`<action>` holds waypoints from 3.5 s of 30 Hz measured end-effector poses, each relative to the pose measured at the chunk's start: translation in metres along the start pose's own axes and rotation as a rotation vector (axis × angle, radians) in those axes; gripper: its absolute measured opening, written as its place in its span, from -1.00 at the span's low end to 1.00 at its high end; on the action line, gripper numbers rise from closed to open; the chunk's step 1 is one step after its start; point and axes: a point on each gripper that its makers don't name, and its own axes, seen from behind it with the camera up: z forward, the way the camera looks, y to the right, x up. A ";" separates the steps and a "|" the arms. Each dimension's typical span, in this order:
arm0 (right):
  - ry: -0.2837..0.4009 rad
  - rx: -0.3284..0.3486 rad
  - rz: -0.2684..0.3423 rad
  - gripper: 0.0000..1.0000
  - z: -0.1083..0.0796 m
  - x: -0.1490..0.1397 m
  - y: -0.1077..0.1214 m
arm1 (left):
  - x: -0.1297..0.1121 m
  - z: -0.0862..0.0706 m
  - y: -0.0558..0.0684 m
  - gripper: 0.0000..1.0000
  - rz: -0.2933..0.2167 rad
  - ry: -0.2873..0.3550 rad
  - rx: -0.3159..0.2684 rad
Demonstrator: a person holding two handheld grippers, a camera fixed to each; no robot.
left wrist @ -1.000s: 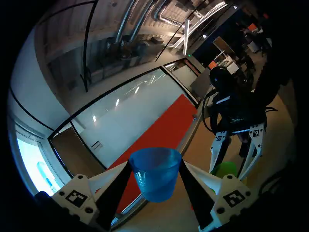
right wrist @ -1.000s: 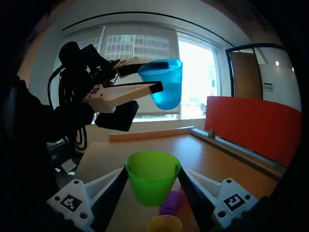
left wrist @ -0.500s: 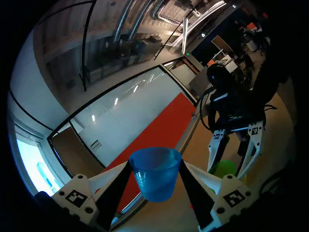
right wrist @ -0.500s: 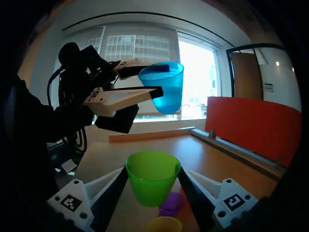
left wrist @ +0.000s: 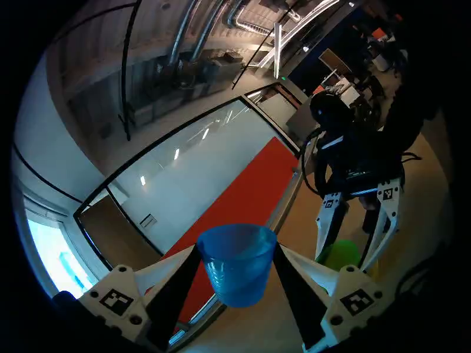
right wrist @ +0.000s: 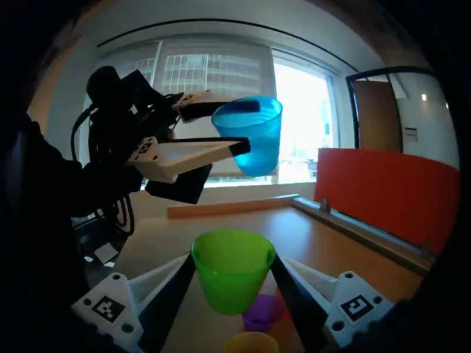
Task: Pour water
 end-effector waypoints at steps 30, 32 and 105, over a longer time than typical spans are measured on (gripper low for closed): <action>0.007 0.005 -0.012 0.84 0.002 0.004 -0.001 | -0.002 -0.001 0.004 0.71 0.082 -0.003 0.001; 0.005 0.006 -0.015 0.84 0.003 0.004 -0.001 | -0.003 -0.001 0.005 0.71 0.090 -0.005 0.001; 0.002 0.004 -0.055 0.84 0.002 0.009 -0.003 | 0.002 0.000 0.015 0.71 0.265 -0.006 -0.006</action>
